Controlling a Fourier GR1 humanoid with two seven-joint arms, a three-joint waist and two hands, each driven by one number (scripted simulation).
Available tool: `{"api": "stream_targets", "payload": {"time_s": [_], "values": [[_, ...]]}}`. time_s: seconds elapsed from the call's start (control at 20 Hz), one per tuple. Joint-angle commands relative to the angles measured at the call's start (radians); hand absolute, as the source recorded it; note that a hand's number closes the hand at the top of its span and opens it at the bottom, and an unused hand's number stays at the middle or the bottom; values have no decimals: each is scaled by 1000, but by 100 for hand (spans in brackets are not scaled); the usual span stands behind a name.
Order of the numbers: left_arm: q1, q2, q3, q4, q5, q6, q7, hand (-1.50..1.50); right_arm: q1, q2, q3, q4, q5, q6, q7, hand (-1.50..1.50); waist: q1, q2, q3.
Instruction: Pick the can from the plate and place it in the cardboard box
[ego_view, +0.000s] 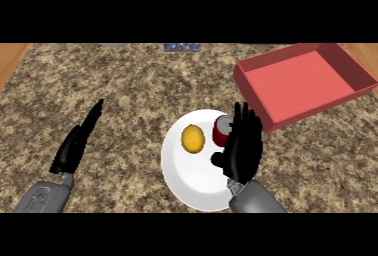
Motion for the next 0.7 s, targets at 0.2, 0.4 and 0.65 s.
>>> {"api": "stream_targets", "payload": {"time_s": [0.2,0.4,0.65], "values": [[-39,-22,11,-13,-27,-14,50,0,-141,13,41,197,165,-36,199,150,10,10,5],[-8,-15,29,-8,-31,-24,7,0,-79,13,-37,180,305,-88,134,150,-3,8,5],[47,28,46,-103,-11,-72,52,0,-39,13,28,121,421,-46,265,150,7,4,5]]}}
